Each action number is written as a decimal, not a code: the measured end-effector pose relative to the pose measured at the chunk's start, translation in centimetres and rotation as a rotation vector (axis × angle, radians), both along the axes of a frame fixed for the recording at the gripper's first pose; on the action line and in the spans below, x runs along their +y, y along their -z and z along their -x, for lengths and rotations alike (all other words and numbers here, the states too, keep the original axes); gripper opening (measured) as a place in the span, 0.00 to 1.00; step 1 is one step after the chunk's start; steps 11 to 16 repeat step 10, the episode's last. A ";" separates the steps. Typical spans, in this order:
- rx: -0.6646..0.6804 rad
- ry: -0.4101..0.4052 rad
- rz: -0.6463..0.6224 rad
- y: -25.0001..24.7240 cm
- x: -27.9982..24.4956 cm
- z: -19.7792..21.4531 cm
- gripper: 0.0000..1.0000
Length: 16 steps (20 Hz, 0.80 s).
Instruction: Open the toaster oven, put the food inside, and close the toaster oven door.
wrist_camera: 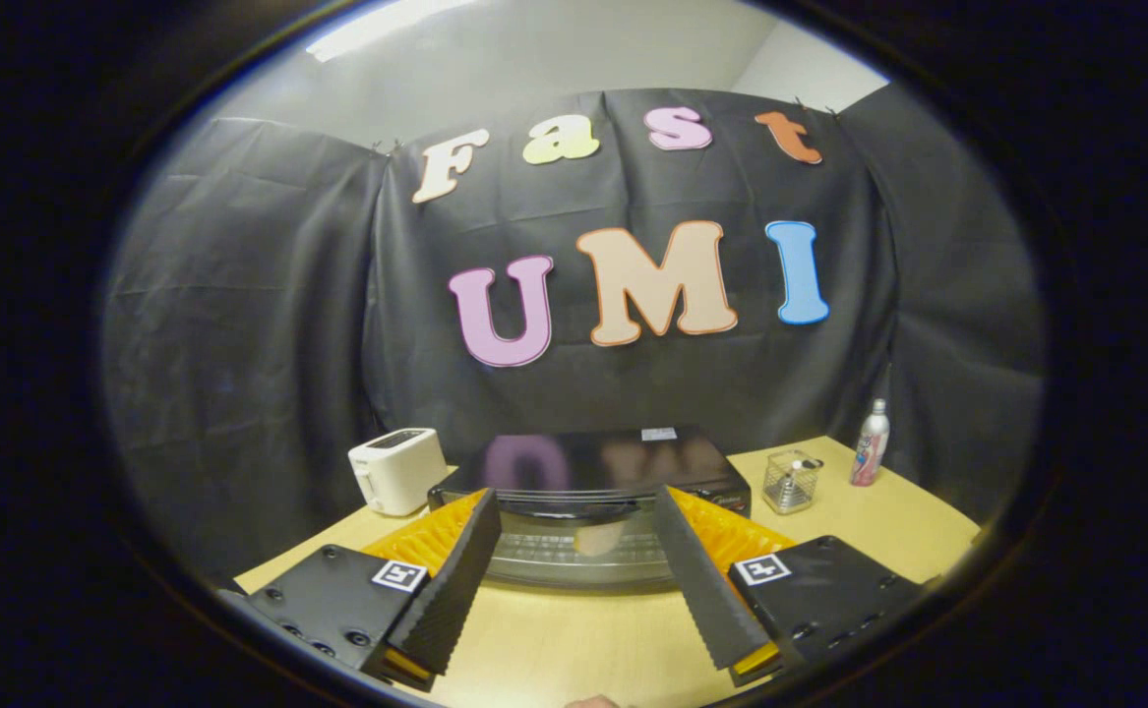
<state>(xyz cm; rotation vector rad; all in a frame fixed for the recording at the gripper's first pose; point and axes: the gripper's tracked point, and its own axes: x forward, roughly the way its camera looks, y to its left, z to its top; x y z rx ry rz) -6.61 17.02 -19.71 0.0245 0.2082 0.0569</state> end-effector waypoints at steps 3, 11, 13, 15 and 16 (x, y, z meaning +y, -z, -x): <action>-0.015 -0.016 -0.007 -0.9 0.0 0.5 0.97; -0.042 -0.033 -0.001 -2.5 -0.3 1.7 0.97; -0.042 -0.033 -0.001 -2.5 -0.3 1.7 0.97; -0.042 -0.033 -0.001 -2.5 -0.3 1.7 0.97; -0.042 -0.033 -0.001 -2.5 -0.3 1.7 0.97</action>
